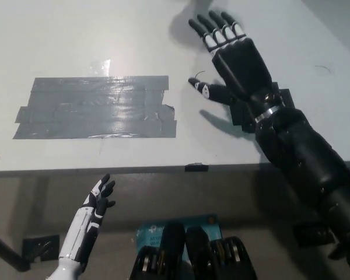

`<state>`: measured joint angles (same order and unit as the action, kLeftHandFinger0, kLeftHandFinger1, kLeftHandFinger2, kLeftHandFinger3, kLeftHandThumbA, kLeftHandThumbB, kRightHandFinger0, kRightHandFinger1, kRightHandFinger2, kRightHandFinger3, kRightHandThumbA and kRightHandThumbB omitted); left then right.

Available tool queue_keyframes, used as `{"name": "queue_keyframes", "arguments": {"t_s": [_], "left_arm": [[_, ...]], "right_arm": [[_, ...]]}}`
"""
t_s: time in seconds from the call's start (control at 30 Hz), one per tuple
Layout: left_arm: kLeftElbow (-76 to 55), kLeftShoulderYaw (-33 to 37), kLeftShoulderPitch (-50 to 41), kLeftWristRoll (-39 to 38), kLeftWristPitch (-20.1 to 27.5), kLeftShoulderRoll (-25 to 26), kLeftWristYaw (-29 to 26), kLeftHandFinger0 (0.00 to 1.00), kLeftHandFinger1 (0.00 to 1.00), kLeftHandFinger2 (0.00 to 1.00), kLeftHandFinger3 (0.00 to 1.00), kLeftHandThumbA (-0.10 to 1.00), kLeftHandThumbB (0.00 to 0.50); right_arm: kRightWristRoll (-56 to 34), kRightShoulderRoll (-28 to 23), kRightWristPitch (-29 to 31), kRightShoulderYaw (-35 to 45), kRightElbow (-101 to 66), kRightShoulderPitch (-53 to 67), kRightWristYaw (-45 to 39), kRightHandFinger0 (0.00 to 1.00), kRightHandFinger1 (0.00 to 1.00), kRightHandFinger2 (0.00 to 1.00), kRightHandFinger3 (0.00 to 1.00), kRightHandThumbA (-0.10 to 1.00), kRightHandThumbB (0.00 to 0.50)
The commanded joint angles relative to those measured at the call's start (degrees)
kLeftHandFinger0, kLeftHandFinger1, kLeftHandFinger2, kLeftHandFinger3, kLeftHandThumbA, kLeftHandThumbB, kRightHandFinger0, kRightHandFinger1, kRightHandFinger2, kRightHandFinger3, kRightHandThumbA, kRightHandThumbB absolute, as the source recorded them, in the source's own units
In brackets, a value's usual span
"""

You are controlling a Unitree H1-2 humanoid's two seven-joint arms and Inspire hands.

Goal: A stack of plates is kept in the middle of the desk close to the robot and the robot grabs the stack with its right hand, picks it up and hands it to a person.

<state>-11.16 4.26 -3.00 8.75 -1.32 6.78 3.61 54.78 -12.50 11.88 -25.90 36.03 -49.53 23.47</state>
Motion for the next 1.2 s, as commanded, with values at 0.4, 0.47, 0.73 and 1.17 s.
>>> {"name": "queue_keyframes", "arguments": {"t_s": [0.4, 0.47, 0.73, 1.17], "left_arm": [[-1.51, -0.07, 1.04, -0.02, 0.61, -0.01, 0.07, 1.00, 1.00, 1.00, 1.00, 1.00, 0.003], [-1.29, 0.00, 0.95, -0.44, 0.83, -0.15, 0.22, 1.00, 1.00, 1.00, 1.00, 1.00, 0.004], [-0.50, 0.26, -0.64, -0.09, 2.93, -0.38, -0.32, 1.00, 1.00, 1.00, 1.00, 1.00, 0.039], [0.75, -0.69, -1.16, -0.19, 4.52, -0.52, -1.17, 1.00, 1.00, 1.00, 1.00, 1.00, 0.000]], "right_arm": [[-21.65, -7.65, -9.98, 10.96, -68.25, 29.10, -20.02, 1.00, 1.00, 1.00, 1.00, 1.00, 0.483], [-23.12, -7.78, -8.89, 11.66, -71.55, 33.19, -18.21, 1.00, 1.00, 1.00, 1.00, 0.99, 0.457], [-29.61, -3.75, -2.92, 12.58, -69.94, 53.22, -9.34, 1.00, 1.00, 1.00, 1.00, 1.00, 0.413], [-31.38, 3.53, 0.19, 12.19, -39.45, 50.62, -13.88, 1.00, 1.00, 1.00, 1.00, 1.00, 0.330]]}}
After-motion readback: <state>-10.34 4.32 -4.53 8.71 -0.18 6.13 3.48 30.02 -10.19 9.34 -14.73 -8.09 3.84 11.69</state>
